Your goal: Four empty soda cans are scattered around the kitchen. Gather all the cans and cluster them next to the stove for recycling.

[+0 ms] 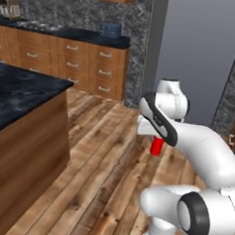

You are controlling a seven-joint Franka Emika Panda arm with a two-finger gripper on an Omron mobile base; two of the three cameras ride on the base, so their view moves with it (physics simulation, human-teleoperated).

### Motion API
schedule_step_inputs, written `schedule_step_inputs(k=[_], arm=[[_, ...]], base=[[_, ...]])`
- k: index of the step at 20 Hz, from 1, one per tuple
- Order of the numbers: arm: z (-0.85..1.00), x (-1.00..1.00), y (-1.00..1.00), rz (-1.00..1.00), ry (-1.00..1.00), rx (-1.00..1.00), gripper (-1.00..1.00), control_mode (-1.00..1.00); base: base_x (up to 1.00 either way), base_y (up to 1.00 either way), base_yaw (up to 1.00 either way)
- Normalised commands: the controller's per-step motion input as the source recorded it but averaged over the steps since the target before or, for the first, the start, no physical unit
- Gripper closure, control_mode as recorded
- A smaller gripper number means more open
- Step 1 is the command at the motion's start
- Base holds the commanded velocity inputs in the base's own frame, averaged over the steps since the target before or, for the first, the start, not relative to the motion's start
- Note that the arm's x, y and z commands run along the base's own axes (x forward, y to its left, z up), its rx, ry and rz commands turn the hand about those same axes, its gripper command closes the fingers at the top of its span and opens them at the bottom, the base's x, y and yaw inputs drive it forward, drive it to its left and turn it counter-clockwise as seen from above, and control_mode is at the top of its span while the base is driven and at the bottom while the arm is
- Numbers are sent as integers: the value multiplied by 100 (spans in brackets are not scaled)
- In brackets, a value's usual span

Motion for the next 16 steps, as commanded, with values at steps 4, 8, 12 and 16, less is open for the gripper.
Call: schedule_step_inputs(k=[4,8,12,16], arm=[[0,0,0,0,0,0,100,100],[0,0,0,0,0,0,100,100],[0,0,0,0,0,0,100,100],[0,0,0,0,0,0,100,100]], base=[[65,-1,33],[71,-2,24],[72,-6,16],[72,-7,12]])
